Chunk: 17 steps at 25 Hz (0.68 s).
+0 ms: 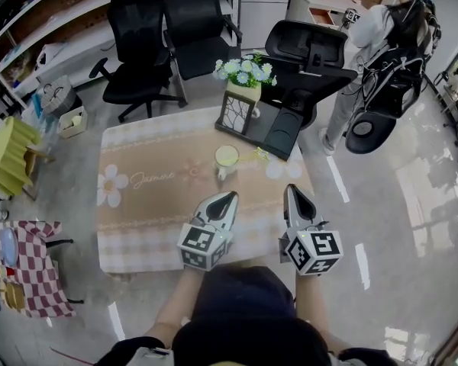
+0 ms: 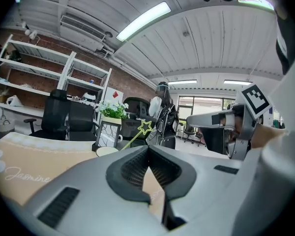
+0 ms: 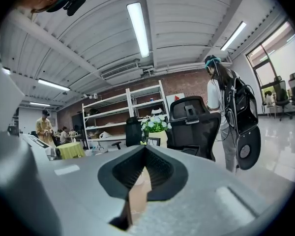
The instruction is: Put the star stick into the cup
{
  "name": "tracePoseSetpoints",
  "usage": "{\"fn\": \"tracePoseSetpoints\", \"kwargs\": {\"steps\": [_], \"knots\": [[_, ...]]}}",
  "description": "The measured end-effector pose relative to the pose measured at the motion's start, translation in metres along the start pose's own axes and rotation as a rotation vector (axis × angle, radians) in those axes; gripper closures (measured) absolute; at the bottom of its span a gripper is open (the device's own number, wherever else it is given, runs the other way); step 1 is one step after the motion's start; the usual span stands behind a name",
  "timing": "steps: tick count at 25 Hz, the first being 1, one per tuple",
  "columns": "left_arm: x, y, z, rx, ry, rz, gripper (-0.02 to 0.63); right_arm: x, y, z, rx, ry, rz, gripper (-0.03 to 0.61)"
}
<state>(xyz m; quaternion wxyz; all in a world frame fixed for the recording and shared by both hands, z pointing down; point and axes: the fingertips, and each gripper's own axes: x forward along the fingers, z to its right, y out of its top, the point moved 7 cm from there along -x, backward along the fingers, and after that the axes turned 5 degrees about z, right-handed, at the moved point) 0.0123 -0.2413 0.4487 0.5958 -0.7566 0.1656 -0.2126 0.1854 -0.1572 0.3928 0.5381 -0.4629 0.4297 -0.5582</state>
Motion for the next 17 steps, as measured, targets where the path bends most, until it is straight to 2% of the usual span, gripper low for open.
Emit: {"fn": "tracePoseSetpoints", "kwargs": {"steps": [17], "knots": [[-0.019,-0.001,-0.01,0.002,0.013,0.006,0.604,-0.001,-0.006,-0.019,0.0,0.011,-0.005,0.575]]}}
